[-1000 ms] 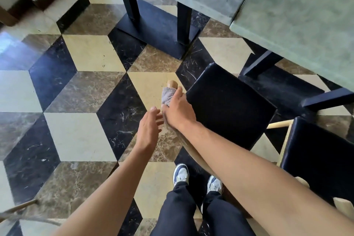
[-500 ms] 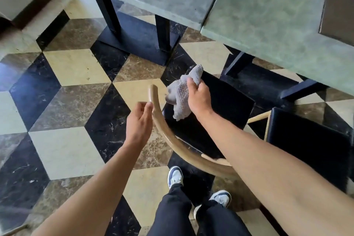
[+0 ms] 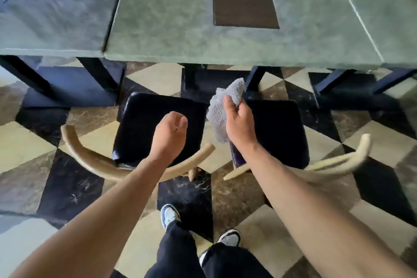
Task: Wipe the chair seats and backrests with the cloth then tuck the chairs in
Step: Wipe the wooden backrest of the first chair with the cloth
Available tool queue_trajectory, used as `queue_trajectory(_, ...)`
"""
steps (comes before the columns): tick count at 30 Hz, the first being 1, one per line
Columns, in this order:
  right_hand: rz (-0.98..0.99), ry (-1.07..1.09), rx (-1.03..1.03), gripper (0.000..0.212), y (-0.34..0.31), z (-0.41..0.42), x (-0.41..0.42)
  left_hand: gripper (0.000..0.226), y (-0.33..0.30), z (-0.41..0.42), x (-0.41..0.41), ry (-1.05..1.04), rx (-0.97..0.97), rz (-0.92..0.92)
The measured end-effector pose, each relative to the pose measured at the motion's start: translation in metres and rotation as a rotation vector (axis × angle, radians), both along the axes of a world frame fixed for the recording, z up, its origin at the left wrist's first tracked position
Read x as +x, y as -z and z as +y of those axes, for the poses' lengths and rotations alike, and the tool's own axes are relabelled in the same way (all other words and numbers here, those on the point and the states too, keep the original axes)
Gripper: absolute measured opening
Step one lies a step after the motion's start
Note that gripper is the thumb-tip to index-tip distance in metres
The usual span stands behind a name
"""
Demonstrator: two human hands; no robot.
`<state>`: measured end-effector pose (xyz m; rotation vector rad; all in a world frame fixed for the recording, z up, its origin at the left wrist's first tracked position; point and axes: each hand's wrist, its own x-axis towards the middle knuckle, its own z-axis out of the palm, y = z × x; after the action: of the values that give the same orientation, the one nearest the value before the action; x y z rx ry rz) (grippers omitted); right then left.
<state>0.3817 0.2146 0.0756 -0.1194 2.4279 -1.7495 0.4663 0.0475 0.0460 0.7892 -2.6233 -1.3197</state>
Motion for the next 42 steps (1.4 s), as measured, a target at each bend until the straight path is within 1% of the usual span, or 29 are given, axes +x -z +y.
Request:
queue_trajectory(2,0.002,0.006,-0.022,0.026,-0.009,0.049,0.001,0.015,-0.004,0.042,-0.011,0.055,0.020,-0.007)
queue_trajectory(4,0.006,-0.012,0.015,0.019,-0.017,0.103,-0.001,0.019,-0.007,0.082,-0.018,0.096,0.043,-0.029)
queue_trajectory(5,0.007,-0.040,0.054,0.019,-0.017,0.121,-0.003,0.021,-0.004,0.092,-0.021,0.112,0.046,-0.045)
queue_trajectory(7,-0.013,-0.106,0.151,0.029,-0.015,0.160,-0.006,0.023,0.001,0.116,-0.026,0.153,0.028,-0.079)
queue_trajectory(8,-0.043,-0.144,0.205,0.034,-0.011,0.174,-0.007,0.022,0.003,0.122,-0.028,0.163,0.028,-0.097)
queue_trajectory(11,-0.176,-0.248,0.367,0.035,0.014,0.208,0.000,0.021,0.017,0.140,-0.036,0.178,0.047,-0.142)
queue_trajectory(14,-0.228,-0.398,0.595,0.045,0.049,0.218,0.009,0.022,0.040,0.151,-0.049,0.193,0.078,-0.237)
queue_trajectory(17,-0.118,-0.603,0.738,0.058,0.084,0.209,0.015,0.024,0.063,0.153,-0.066,0.187,0.124,-0.328)
queue_trajectory(19,-0.028,-0.600,0.815,0.065,0.098,0.199,0.014,0.028,0.075,0.153,-0.077,0.143,0.218,-0.354)
queue_trajectory(21,-0.004,-0.585,0.865,0.070,0.110,0.186,0.008,0.029,0.085,0.152,-0.083,0.088,0.337,-0.354)
queue_trajectory(23,0.007,-0.602,0.943,0.074,0.119,0.171,0.001,0.031,0.090,0.150,-0.086,0.088,0.397,-0.351)
queue_trajectory(24,0.007,-0.609,0.976,0.077,0.123,0.162,-0.005,0.036,0.093,0.147,-0.087,0.093,0.410,-0.351)
queue_trajectory(27,-0.004,-0.596,0.990,0.078,0.128,0.137,-0.019,0.059,0.093,0.137,-0.094,0.107,0.422,-0.353)
queue_trajectory(29,-0.005,-0.592,0.978,0.073,0.131,0.116,-0.031,0.071,0.093,0.131,-0.104,0.125,0.429,-0.374)
queue_trajectory(31,-0.012,-0.582,0.967,0.061,0.134,0.095,-0.042,0.070,0.095,0.125,-0.114,0.142,0.437,-0.393)
queue_trajectory(33,-0.048,-0.579,0.965,0.049,0.135,0.086,-0.048,0.061,0.099,0.124,-0.117,0.136,0.435,-0.394)
queue_trajectory(34,-0.061,-0.577,0.955,0.046,0.136,0.084,-0.048,0.057,0.099,0.123,-0.116,0.125,0.431,-0.385)
queue_trajectory(36,-0.082,-0.561,0.913,0.050,0.137,0.086,-0.047,0.054,0.103,0.125,-0.113,0.099,0.433,-0.373)
queue_trajectory(38,-0.068,-0.553,0.871,0.060,0.136,0.093,-0.042,0.054,0.104,0.125,-0.110,0.090,0.391,-0.371)
queue_trajectory(40,-0.012,-0.573,0.884,0.070,0.133,0.102,-0.037,0.054,0.103,0.125,-0.109,0.094,0.348,-0.358)
queue_trajectory(42,0.015,-0.585,0.921,0.074,0.130,0.119,-0.032,0.052,0.100,0.128,-0.109,0.110,0.301,-0.360)
